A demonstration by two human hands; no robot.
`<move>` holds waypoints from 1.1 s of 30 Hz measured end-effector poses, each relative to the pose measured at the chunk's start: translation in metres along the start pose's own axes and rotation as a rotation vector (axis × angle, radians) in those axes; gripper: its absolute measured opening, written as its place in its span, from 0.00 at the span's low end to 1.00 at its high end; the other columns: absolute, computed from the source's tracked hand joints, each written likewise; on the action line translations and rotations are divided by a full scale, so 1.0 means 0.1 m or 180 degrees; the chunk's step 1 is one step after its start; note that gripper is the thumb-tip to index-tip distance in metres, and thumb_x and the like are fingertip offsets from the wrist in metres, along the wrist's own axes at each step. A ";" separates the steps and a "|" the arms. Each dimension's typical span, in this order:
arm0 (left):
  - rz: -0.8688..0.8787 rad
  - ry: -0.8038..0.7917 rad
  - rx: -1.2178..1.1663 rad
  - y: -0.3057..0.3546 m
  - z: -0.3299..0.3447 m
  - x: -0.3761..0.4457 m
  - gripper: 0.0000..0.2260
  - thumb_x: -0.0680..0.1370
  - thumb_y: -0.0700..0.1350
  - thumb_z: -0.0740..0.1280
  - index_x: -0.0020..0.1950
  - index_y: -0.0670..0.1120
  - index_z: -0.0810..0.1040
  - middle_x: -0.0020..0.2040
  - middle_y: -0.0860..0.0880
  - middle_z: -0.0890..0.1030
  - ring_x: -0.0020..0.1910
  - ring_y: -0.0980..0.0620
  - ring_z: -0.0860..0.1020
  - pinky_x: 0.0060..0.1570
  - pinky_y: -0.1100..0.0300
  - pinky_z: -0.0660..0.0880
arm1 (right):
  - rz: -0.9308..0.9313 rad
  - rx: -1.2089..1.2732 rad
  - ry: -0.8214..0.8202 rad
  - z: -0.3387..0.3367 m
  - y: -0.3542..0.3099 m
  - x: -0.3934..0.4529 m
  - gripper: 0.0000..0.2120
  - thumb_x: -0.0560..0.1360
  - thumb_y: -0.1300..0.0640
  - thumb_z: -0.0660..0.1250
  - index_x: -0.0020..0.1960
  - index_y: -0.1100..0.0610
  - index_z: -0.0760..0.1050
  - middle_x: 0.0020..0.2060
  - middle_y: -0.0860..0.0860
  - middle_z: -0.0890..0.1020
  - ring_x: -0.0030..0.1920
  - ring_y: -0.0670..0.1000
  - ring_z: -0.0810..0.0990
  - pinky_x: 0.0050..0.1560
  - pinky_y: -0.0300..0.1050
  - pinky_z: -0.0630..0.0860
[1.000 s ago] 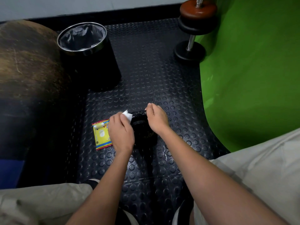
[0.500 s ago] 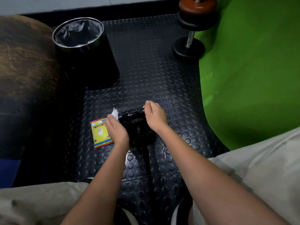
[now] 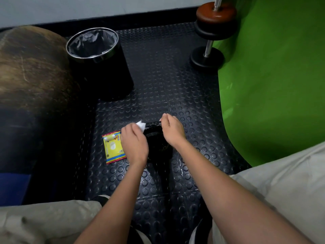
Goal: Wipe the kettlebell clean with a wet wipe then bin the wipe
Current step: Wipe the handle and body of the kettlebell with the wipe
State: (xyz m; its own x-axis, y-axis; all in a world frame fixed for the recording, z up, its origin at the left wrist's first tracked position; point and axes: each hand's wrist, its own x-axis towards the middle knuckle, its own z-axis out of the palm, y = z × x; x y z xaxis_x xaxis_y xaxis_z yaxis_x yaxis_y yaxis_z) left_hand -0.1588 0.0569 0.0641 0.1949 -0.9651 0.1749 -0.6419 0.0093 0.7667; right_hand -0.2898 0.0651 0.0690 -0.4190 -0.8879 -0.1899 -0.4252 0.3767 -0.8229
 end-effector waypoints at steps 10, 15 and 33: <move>0.0255 -0.0015 -0.0288 -0.15 0.02 -0.16 0.19 0.86 0.50 0.50 0.70 0.44 0.71 0.66 0.47 0.73 0.68 0.49 0.68 0.70 0.54 0.64 | -0.0056 -0.0019 -0.0014 0.00 0.00 0.00 0.22 0.85 0.44 0.48 0.49 0.56 0.76 0.50 0.51 0.79 0.53 0.56 0.77 0.60 0.58 0.73; -0.2140 -0.0028 -0.1601 -0.12 0.11 -0.02 0.28 0.81 0.62 0.49 0.74 0.48 0.70 0.72 0.48 0.73 0.71 0.46 0.69 0.73 0.55 0.61 | -0.0056 0.0031 -0.0030 0.00 0.00 0.00 0.22 0.85 0.44 0.48 0.49 0.56 0.76 0.49 0.51 0.78 0.54 0.55 0.76 0.60 0.59 0.73; 0.0078 -0.1196 0.0768 0.22 -0.20 0.35 0.19 0.80 0.48 0.53 0.29 0.44 0.65 0.32 0.43 0.76 0.38 0.40 0.74 0.38 0.52 0.68 | 0.0054 -0.0047 -0.0083 -0.04 -0.01 -0.01 0.22 0.84 0.45 0.48 0.48 0.55 0.75 0.51 0.51 0.78 0.53 0.55 0.76 0.60 0.57 0.74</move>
State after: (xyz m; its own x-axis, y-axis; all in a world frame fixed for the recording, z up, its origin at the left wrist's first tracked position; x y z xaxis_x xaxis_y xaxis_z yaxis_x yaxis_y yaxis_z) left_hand -0.1516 0.0285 0.0994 -0.0768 -0.9939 -0.0795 -0.8064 0.0150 0.5912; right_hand -0.2921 0.0663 0.0720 -0.4052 -0.8879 -0.2179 -0.4301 0.3955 -0.8115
